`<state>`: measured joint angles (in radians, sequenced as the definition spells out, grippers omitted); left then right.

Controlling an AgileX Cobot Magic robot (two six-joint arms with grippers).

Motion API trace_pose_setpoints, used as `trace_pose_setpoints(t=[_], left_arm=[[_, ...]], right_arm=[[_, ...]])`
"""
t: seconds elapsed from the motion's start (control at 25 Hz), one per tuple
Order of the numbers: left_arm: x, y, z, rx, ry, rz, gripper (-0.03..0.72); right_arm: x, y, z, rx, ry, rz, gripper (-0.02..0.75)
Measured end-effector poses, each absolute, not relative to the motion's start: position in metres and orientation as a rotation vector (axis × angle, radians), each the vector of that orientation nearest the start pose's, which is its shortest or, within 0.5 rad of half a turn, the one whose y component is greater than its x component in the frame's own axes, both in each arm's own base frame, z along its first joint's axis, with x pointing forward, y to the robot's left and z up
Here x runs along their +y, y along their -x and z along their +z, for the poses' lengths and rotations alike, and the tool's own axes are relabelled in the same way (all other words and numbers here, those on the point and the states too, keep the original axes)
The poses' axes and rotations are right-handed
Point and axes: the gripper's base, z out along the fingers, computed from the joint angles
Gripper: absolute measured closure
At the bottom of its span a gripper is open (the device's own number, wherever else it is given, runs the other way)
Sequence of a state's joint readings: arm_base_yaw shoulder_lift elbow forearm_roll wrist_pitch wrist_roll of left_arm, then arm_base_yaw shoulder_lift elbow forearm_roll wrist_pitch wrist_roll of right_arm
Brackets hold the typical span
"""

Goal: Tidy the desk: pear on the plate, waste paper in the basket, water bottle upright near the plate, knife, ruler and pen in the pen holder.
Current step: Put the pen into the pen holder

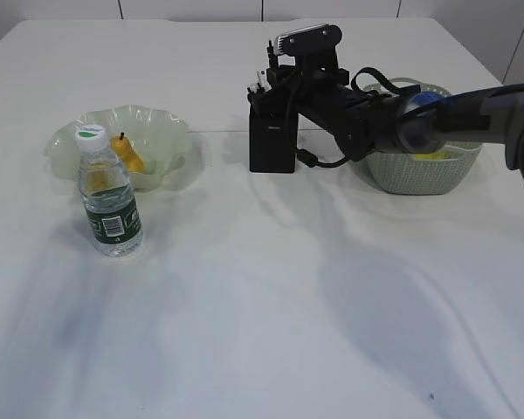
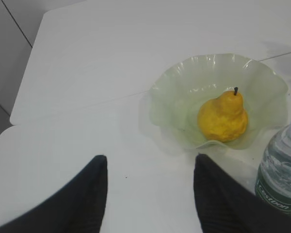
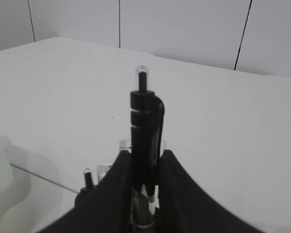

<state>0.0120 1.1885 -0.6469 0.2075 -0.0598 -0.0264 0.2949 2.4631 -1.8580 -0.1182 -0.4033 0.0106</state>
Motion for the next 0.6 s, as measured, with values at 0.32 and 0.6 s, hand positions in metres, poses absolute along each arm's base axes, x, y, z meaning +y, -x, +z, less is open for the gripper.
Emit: trace_pose_setpoints(t=[0.32, 0.6], left_arm=[[0.0019, -0.2494, 0.2741, 1.959, -0.174, 0.114, 0.286], [0.0017, -0.2496, 0.2746, 1.952, -0.174, 0.113, 0.286]], right_arm=[[0.1677, -0.5376, 0.1545, 1.651, 0.365, 0.185, 0.604], [0.1640, -0.5387, 0.1545, 1.652, 0.360, 0.180, 0.580]])
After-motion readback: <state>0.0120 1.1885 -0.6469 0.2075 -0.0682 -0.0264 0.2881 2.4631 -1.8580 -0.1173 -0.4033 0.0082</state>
